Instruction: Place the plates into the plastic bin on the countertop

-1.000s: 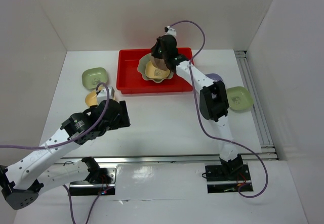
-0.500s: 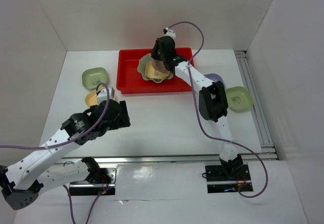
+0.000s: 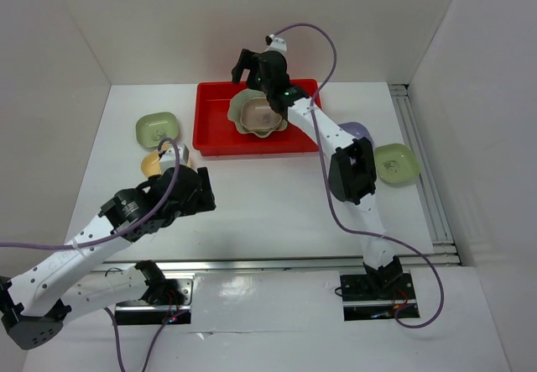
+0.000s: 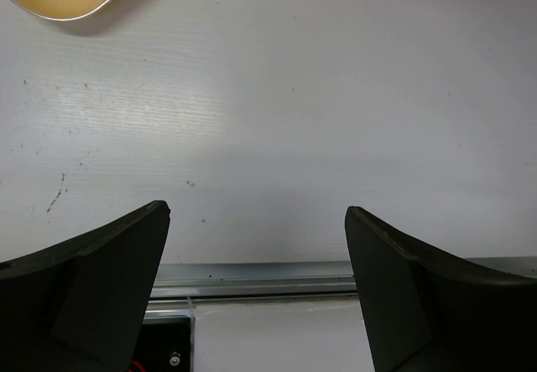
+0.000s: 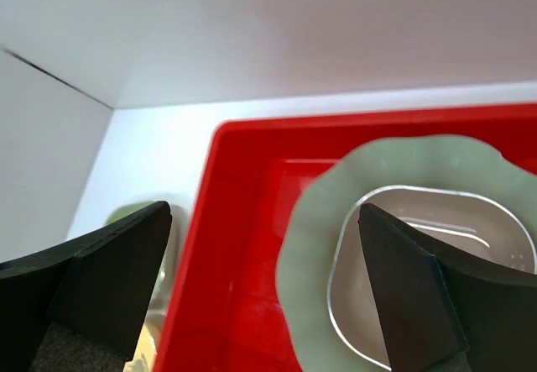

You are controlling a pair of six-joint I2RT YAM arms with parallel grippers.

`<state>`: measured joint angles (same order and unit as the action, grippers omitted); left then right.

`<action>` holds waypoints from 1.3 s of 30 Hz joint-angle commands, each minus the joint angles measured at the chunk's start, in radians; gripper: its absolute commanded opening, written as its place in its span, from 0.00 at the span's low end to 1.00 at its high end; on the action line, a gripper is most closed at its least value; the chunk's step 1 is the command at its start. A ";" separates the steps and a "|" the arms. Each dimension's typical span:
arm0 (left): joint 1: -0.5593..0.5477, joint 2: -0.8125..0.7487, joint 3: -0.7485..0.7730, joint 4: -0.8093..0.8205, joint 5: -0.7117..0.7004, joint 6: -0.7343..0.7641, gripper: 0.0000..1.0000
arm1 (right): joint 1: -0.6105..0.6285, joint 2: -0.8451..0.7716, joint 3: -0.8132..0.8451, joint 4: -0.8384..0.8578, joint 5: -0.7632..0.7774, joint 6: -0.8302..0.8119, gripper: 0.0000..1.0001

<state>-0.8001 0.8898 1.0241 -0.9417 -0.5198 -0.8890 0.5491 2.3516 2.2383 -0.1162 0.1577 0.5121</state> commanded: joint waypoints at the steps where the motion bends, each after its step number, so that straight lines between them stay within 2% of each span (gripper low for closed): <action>1: -0.004 -0.006 -0.009 0.020 -0.025 0.018 0.99 | 0.015 -0.081 0.063 -0.017 0.037 -0.035 1.00; 5: -0.004 0.017 -0.009 0.011 -0.037 -0.001 0.99 | 0.015 -0.214 -0.064 -0.068 0.138 -0.035 1.00; 6: -0.004 0.017 0.002 -0.008 -0.049 -0.014 0.99 | 0.015 -0.291 -0.101 -0.100 0.161 -0.035 1.00; 7: -0.004 0.029 0.002 -0.020 -0.068 -0.046 0.99 | 0.003 -0.337 -0.224 -0.100 0.219 -0.035 1.00; 10: 0.007 0.053 0.013 -0.058 -0.091 -0.097 0.99 | -0.037 -0.546 -0.489 -0.047 0.235 -0.044 1.00; 11: 0.007 0.063 0.013 -0.058 -0.091 -0.106 0.99 | -0.087 -0.590 -0.644 -0.033 0.168 -0.056 1.00; 12: 0.016 0.063 0.013 -0.058 -0.091 -0.120 0.99 | -0.116 -0.677 -0.717 -0.011 0.126 -0.057 1.00; 14: 0.025 0.074 0.004 -0.025 -0.070 -0.120 0.99 | -0.187 -0.757 -0.906 -0.011 0.134 -0.038 1.00; 17: 0.025 0.123 0.004 0.052 -0.004 -0.097 0.99 | -0.297 -0.871 -1.040 0.004 0.123 -0.027 1.00; 20: 0.025 0.173 0.025 0.089 0.021 -0.085 0.99 | -0.414 -0.893 -1.051 -0.029 0.102 -0.027 1.00; 24: 0.025 0.215 0.025 0.142 0.066 -0.050 0.99 | -0.541 -0.821 -1.016 -0.128 -0.021 0.000 1.00; 26: 0.025 0.225 0.025 0.158 0.075 -0.039 0.99 | -0.541 -0.784 -1.007 -0.149 -0.021 0.014 1.00; 30: 0.025 0.244 0.016 0.188 0.093 -0.008 0.99 | -0.541 -0.743 -1.053 -0.149 0.083 0.078 0.96; 39: 0.025 0.224 -0.013 0.211 0.112 0.010 0.99 | -0.541 -0.664 -1.145 -0.097 0.135 0.213 0.86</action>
<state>-0.7780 1.1328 1.0126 -0.7635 -0.4213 -0.9062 0.0032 1.6592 1.0977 -0.2401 0.2424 0.6537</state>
